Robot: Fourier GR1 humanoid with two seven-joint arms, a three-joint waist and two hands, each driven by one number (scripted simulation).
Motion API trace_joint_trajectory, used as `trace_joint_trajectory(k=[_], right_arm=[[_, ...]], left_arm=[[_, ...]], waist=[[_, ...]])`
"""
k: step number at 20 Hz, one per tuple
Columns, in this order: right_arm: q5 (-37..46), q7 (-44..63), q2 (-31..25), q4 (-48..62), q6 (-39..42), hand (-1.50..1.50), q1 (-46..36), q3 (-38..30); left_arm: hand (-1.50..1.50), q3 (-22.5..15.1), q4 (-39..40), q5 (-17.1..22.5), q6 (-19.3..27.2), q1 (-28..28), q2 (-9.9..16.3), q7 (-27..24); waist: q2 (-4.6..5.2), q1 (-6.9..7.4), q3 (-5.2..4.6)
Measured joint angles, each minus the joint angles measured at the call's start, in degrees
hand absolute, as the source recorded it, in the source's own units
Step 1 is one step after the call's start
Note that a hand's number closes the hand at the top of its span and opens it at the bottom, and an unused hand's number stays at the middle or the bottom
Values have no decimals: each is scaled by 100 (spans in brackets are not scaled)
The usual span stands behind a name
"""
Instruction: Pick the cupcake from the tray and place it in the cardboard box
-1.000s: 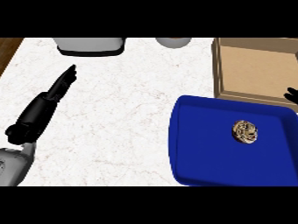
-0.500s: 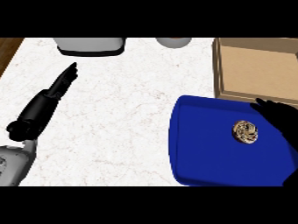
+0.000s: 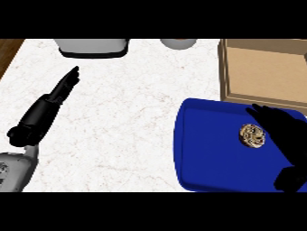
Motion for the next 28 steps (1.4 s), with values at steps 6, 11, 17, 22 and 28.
trace_joint_trajectory(k=[6, 11, 17, 22, 28], right_arm=[[714, -228, 503, 596, -126, -150, -188, 59], [1176, -509, 702, 961, -130, -150, -188, -53], [1662, -784, 988, 1447, -222, -150, -232, -181], [1867, -1151, 1192, 1682, -303, -150, -139, -312], [2243, -1395, 1421, 2155, -427, -150, -212, -420]], left_arm=[[0, 146, -31, -165, -162, 12, -175, 36], [0, 355, -62, -282, -321, 9, -258, 18], [0, 505, -122, -410, -497, 93, -391, 31], [0, 609, -61, -575, -570, 49, -522, 32], [0, 694, -97, -687, -657, 19, -690, 65]], waist=[[1, 4, -1], [1, -2, 1], [1, -1, 1], [1, -7, 1], [0, -4, 0]])
